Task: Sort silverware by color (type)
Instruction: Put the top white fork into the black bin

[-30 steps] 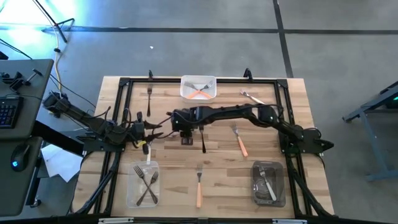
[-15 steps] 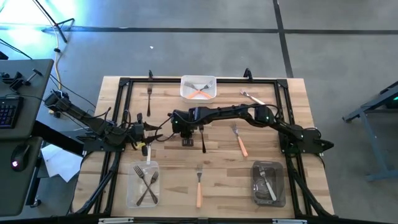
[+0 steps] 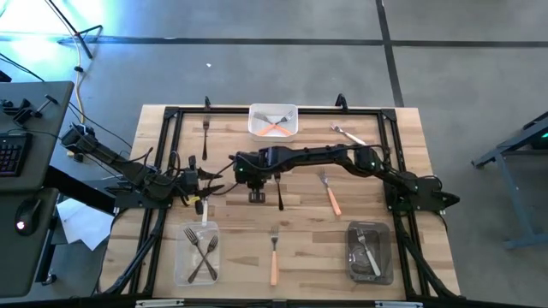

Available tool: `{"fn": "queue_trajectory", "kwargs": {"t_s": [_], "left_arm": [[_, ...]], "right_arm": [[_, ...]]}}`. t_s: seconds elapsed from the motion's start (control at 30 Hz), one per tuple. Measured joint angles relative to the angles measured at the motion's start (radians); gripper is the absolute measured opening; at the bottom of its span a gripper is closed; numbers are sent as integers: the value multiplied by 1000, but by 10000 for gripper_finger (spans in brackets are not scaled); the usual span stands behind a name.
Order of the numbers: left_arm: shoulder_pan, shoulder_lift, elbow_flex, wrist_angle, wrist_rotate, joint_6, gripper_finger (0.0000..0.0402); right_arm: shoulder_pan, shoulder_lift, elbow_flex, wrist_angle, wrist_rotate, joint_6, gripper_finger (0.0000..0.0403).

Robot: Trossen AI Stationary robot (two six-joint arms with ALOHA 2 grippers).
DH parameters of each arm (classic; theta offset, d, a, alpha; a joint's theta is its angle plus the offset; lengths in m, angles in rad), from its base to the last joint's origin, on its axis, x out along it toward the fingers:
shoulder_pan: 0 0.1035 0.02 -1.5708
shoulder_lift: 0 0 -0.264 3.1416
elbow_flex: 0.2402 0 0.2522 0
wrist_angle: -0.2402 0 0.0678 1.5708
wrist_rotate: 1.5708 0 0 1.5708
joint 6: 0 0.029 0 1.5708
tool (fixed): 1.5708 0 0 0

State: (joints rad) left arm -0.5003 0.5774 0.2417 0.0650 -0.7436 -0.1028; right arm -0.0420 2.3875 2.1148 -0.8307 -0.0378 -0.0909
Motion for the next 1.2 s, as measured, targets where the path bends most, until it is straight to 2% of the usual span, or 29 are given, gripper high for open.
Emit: {"fn": "queue_trajectory", "kwargs": {"t_s": [0.17, 0.3, 0.47, 0.57, 0.73, 0.87, 0.97, 1.1, 1.2], "left_arm": [[0, 0, 0, -1, 0, 1, 133], [0, 0, 0, -3, 0, 2, 133], [0, 0, 0, 6, 0, 2, 133], [0, 0, 0, 9, 0, -1, 133], [0, 0, 0, 10, 0, -28, 133], [0, 1, 0, 8, 0, -43, 133], [0, 0, 0, 8, 1, -43, 133], [0, 0, 0, 8, 2, -43, 133], [0, 0, 0, 8, 2, -50, 133]], "right_arm": [[59, -81, 20, -178, 82, 117, 17], [137, -185, 18, -351, 195, 272, 17], [253, -275, -16, -601, 307, 595, 17], [326, -300, -20, -759, 327, 830, 17], [435, -324, -104, -741, 239, 1075, 17], [510, -337, -223, -740, 154, 1235, 18], [577, -351, -292, -743, 57, 1357, 18], [669, -352, -325, -741, -52, 1519, 18], [731, -353, -317, -739, -86, 1637, 18]]}}
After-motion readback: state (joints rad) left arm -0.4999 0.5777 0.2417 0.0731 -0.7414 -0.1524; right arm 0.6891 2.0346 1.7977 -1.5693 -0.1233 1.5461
